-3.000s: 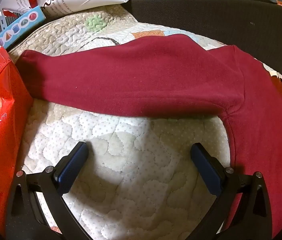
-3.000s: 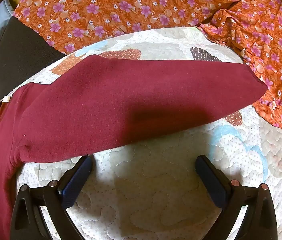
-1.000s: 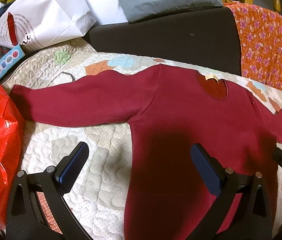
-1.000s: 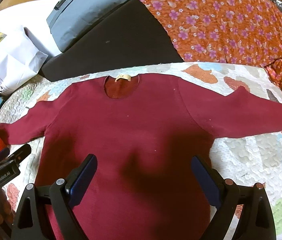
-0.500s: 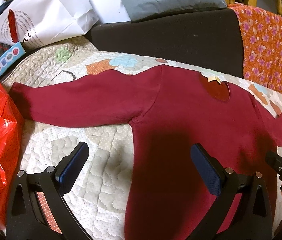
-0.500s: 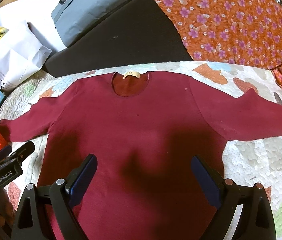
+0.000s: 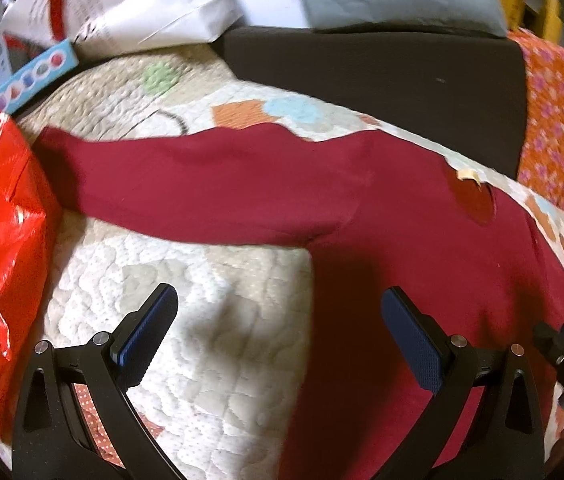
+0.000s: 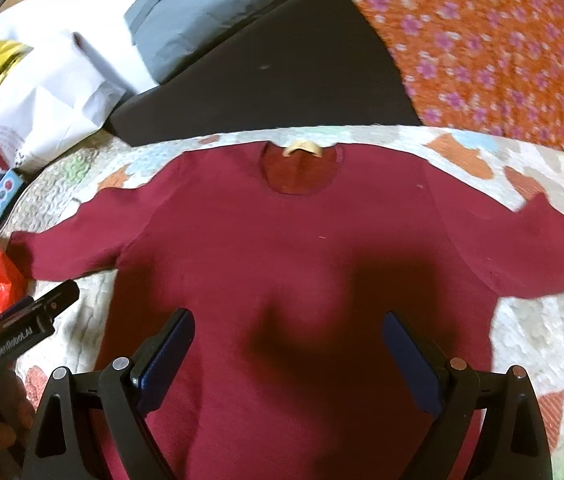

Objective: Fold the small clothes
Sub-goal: 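Position both grippers over the spread dark red sweater, then grasp the sweater sleeve cuff with the right gripper and lift it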

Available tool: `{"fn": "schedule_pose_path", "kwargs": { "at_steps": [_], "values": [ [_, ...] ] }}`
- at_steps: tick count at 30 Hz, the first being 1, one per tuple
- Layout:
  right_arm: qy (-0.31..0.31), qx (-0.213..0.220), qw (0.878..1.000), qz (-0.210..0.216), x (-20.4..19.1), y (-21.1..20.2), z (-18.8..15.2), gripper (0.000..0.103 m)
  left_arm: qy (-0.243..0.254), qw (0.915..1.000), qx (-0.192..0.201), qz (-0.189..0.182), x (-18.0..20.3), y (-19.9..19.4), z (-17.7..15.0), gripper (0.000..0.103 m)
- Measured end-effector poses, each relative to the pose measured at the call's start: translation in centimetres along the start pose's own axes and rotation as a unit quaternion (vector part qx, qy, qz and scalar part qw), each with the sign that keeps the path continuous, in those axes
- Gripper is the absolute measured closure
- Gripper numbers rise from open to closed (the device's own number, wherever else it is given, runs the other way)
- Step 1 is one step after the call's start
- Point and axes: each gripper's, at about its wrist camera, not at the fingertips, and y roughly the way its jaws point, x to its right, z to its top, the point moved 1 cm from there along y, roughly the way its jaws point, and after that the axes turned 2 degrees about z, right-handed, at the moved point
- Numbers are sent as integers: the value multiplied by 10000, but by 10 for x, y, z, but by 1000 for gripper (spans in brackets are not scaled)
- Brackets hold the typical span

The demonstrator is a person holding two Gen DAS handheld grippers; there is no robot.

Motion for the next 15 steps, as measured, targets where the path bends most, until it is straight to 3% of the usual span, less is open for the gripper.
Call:
{"fn": "schedule_pose_path", "kwargs": {
  "at_steps": [8, 15],
  "values": [
    [-307, -118, 9994, 143, -33, 22, 6, 8, -277, 9993, -13, 264, -22, 8, 11, 1],
    [-487, -215, 9982, 270, -53, 37, 12, 9, -459, 9984, -136, 285, -36, 20, 13, 1]
  ]
}}
